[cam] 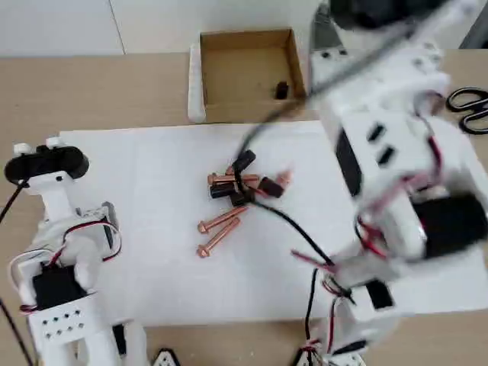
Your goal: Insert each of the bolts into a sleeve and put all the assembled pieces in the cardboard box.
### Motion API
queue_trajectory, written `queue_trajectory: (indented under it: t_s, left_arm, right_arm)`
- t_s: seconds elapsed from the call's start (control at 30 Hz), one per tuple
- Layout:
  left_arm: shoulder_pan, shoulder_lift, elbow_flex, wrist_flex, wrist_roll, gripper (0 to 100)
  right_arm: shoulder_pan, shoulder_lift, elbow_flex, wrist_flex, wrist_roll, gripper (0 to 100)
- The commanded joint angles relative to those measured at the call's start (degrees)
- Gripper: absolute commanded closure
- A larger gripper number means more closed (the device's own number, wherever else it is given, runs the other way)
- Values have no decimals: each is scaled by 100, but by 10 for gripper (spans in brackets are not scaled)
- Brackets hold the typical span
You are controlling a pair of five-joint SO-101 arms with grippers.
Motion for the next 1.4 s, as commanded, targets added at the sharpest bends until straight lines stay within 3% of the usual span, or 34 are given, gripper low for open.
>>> queue_trajectory:
  t_s: [0.0, 0.17, 0.53, 0.8, 1.23, 1.37]
  left_arm:
    - [9, -88, -233, 158, -62, 845]
    - [9, -88, -224, 316, -62, 845]
    - [9, -88, -224, 396, -79, 845]
    - [9, -88, -259, 396, -519, 845]
    - [44, -88, -268, 352, -545, 845]
    - [431, -88, -233, 352, -527, 845]
  right_arm:
    - [-13, -804, -105, 40, 70, 880]
    - [22, -1490, 352, 101, 70, 880]
    - [4, -3002, 4747, 4, 35, 880]
    - [66, -3196, 6048, -57, 70, 880]
    - [2079, -3073, 6752, -75, 35, 880]
    - [2264, -2404, 7270, -462, 35, 880]
